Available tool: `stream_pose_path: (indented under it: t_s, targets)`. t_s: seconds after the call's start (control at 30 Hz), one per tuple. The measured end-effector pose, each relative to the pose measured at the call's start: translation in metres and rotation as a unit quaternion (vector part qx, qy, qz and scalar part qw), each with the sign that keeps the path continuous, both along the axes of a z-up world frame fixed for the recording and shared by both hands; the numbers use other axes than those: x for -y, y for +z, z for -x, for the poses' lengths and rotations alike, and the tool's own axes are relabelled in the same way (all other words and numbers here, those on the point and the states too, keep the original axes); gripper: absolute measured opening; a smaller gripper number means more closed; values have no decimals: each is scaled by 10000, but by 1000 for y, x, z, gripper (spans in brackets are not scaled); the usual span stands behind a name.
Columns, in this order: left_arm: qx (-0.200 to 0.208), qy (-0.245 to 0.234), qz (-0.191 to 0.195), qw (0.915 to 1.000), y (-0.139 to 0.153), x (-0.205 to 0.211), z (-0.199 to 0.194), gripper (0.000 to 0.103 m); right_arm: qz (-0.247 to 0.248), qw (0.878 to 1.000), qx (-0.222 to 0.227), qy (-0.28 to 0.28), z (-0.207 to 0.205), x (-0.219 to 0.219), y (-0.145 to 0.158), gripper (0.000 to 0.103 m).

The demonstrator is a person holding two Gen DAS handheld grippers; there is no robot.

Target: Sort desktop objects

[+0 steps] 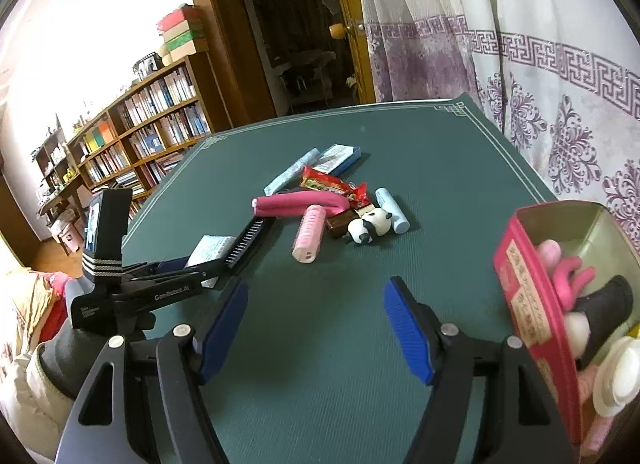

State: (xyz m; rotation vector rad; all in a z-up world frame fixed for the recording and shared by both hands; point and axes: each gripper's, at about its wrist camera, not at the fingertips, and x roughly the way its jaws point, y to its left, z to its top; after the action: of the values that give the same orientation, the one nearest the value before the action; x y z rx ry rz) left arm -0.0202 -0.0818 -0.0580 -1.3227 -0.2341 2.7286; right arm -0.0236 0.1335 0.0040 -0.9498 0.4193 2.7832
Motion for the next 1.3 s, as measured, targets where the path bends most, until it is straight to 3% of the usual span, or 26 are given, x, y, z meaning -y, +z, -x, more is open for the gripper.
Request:
stream_pose_path:
  t_s: [0.4,0.57,0.9,1.03,1.3]
  targets:
    - [-128,7,178,9998,-3,4,-14,64,-70,9998,-178,70,-33,17,7,76]
    - [-171,51,137,9997,-4,10,-8,56,-168,9997,-173,9,-44,27,9,77]
    - [-151,115,225,9996,-5,11,4,58,-319,9995,17,72,-48,49,3,77]
    - [-217,52,165,9996,-5,12,3,51,-341,9994,27,63,-51,52,2,77]
    - [-246,90,220,9994,-5,11,-7,50,-323,9994,-120,-75,-68,49,6,77]
